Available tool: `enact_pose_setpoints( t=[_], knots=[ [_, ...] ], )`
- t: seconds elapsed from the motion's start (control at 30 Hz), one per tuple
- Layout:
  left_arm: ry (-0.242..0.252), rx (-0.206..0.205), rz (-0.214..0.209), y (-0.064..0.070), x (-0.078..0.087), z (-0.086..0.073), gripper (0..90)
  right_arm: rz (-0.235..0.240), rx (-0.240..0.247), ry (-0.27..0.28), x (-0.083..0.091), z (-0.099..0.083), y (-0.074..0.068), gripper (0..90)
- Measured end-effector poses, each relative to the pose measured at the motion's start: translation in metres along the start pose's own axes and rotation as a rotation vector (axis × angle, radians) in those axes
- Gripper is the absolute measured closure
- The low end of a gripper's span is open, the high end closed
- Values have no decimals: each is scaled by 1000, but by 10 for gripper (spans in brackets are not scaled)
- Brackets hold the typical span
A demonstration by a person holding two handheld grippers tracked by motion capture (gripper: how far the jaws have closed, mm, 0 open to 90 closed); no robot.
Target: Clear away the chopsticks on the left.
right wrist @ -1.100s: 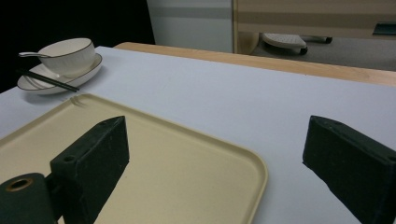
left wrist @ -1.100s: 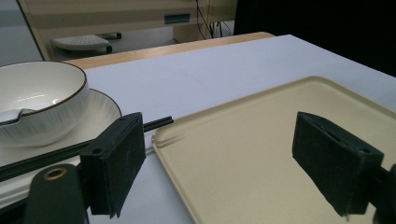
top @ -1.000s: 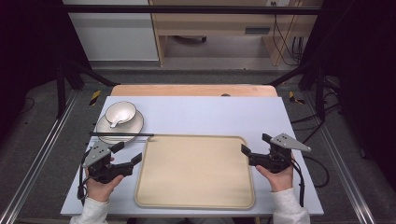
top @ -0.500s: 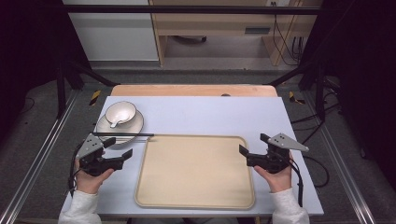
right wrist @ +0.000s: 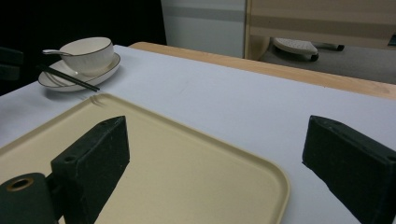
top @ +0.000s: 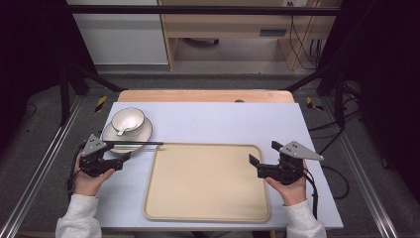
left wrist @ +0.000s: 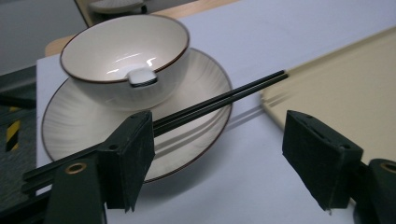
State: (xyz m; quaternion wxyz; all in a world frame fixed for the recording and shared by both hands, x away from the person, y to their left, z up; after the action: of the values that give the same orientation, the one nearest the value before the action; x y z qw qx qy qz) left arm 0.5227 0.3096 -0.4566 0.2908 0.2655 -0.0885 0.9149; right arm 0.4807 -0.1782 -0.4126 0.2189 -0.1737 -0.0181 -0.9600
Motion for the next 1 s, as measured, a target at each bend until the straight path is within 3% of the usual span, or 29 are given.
enact_pose_setpoints(
  t=[0.17, 0.43, 0.9, 1.0],
  knots=[
    [-23, 12, 18, -20, -15, 2, 296, 6, 5, -2, -1, 1, -2, 75],
    [-73, 17, 38, -37, -32, -5, 343, 0, 2, -4, -1, 1, -1, 75],
    [-117, -30, 49, -42, -46, -12, 443, -1, 2, -14, -2, 0, -1, 74],
    [-131, -29, 53, -44, -46, -14, 499, -1, 5, -16, -2, 0, -1, 74]
  ],
)
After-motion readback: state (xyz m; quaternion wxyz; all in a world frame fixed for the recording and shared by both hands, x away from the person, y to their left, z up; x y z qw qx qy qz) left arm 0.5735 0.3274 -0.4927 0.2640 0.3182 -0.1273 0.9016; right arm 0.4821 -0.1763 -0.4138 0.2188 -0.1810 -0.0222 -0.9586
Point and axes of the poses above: each handheld gripper's, and its own axes: x roughly backward along the jaws, z roughly out of its top, y roughly to its right, the point moved 6 cm from there along -x, roughly forward along the jaws, and after that the axes turned 7 degrees about -z, right-handed, at the moved point
